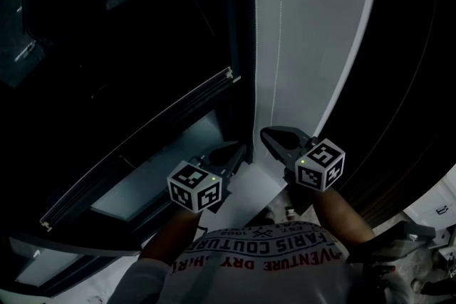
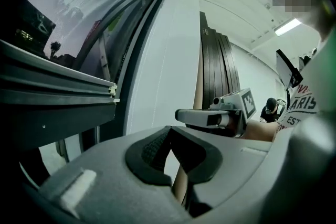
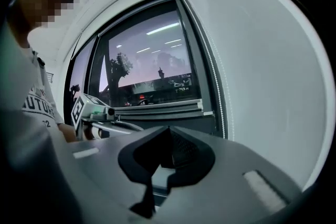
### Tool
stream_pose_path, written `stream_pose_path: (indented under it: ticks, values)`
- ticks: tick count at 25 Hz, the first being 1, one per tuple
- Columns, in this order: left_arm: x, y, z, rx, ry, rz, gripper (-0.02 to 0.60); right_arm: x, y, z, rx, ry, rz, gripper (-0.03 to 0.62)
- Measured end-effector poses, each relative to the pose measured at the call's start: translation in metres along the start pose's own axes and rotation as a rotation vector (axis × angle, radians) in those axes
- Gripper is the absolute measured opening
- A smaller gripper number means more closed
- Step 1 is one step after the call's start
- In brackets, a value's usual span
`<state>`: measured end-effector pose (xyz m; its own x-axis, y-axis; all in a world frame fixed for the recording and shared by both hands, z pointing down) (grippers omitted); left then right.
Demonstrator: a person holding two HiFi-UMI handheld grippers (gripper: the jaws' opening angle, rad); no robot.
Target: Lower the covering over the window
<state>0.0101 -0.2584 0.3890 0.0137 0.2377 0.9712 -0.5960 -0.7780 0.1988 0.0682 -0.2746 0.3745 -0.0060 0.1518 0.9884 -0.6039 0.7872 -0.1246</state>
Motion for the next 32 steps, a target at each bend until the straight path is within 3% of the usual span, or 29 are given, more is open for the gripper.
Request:
stream_pose_path:
  ticks: [7, 13, 21, 27, 32]
  values:
    - [-0.004, 0.018, 0.002, -0.033, -0.002, -0.005, 0.001, -0.015, -0.036, 0.033, 0.063, -0.032, -0.025, 0.015]
    - [-0.002, 0.031, 0.0, -0.051, -0.016, -0.028, 0.002, -0.035, -0.065, 0.056, 0.133, -0.076, -0.039, 0.06]
    - [-0.009, 0.053, -0.006, -0.075, -0.037, -0.021, 0.002, -0.057, -0.096, 0.079, 0.266, -0.11, -0.089, 0.187]
    - [-0.006, 0.06, -0.005, -0.07, -0.028, -0.018, 0.002, -0.06, -0.119, 0.101, 0.342, -0.124, -0.055, 0.184]
    - [-0.004, 0.067, -0.011, -0.079, -0.021, -0.028, 0.002, -0.054, -0.126, 0.117, 0.366, -0.105, -0.061, 0.136]
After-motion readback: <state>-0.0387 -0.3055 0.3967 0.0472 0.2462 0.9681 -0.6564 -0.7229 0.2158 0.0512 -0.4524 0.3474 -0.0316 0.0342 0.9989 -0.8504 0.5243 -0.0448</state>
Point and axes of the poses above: the fingertips, and each gripper's own axes: z forward along the fingers, y to its left, x out of its underside, the point moved 1 cm from there along -z, backward along the fingers, and after that the axes turned 2 degrees about -x, right-handed, at the moved point
